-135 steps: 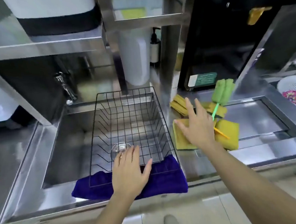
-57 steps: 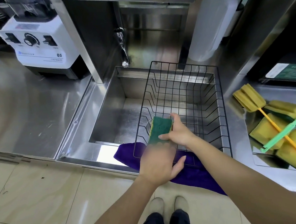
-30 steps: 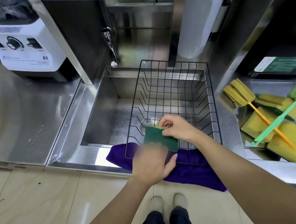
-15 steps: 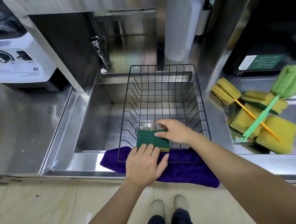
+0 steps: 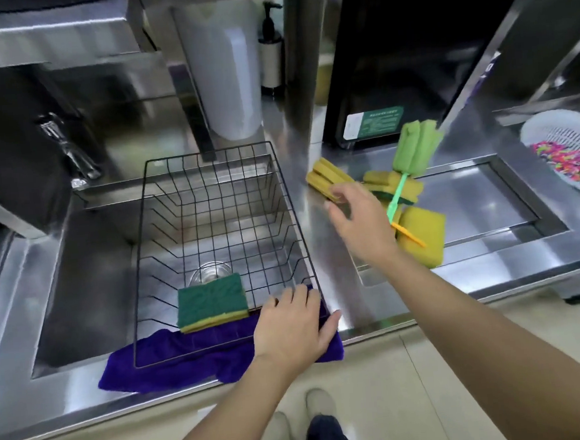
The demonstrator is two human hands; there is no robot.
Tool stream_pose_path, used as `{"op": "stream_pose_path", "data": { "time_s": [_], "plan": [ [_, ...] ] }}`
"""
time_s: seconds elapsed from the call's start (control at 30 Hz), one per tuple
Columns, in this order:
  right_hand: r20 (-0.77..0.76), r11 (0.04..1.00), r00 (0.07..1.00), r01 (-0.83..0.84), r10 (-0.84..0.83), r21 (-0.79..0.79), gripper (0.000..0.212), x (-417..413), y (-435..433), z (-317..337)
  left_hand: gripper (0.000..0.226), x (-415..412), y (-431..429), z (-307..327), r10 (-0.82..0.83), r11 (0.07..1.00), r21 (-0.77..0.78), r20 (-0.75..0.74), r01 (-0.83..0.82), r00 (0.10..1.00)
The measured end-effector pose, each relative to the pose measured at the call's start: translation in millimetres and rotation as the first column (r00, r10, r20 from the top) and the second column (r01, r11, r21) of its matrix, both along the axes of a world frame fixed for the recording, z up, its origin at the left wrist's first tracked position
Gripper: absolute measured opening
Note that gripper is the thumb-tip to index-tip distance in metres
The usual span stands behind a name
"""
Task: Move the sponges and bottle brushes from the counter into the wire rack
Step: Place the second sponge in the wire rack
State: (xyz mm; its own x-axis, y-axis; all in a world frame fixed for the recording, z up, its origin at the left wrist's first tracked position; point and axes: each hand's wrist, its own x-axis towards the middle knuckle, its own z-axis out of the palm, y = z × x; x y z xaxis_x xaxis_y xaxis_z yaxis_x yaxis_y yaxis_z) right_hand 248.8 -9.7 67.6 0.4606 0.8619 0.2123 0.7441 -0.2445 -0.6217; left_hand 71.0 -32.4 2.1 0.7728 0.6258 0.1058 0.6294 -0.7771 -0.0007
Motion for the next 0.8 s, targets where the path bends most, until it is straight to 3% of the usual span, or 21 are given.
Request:
{"op": "stream_pose_path", "data": {
  "time_s": [0.13,0.27,0.37,0.47,0.67,0.8],
  "plan": [
    [-0.008,0.922,0.927,0.373,-0.375,0.107,0.029,38,-23,-12,0.051,12,-6,12,0.095,0.993,-0.053,-0.169,-0.105,0.981],
    [-0.050,0.708,0.710,0.691,-0.703,-0.142,0.052,67,-46,-29,0.043,12,-5,7,0.078,0.995,-0.054,-0.123,-0.085,0.989],
    [-0.074,0.645,0.671,0.668,-0.738,-0.372,0.061,82,-54,-45,0.044,9,-4,-7,0.040,0.999,0.003,-0.001,-0.040,0.999],
    [-0.235,0.654,0.640,0.560,-0.732,-0.509,0.064,87,-57,-52,0.040,9,-6,-5,0.052,0.998,0.041,0.020,-0.052,0.998],
    [-0.367,0.649,0.544,0.535,-0.755,-0.541,0.089,97,-57,-49,0.034,9,-9,-2,0.068,0.997,0.035,0.031,-0.069,0.997],
    [-0.391,0.624,0.486,0.603,-0.782,-0.497,0.089,96,-58,-45,0.033,9,-7,-6,0.042,0.997,0.056,0.078,-0.046,0.996]
  ]
}}
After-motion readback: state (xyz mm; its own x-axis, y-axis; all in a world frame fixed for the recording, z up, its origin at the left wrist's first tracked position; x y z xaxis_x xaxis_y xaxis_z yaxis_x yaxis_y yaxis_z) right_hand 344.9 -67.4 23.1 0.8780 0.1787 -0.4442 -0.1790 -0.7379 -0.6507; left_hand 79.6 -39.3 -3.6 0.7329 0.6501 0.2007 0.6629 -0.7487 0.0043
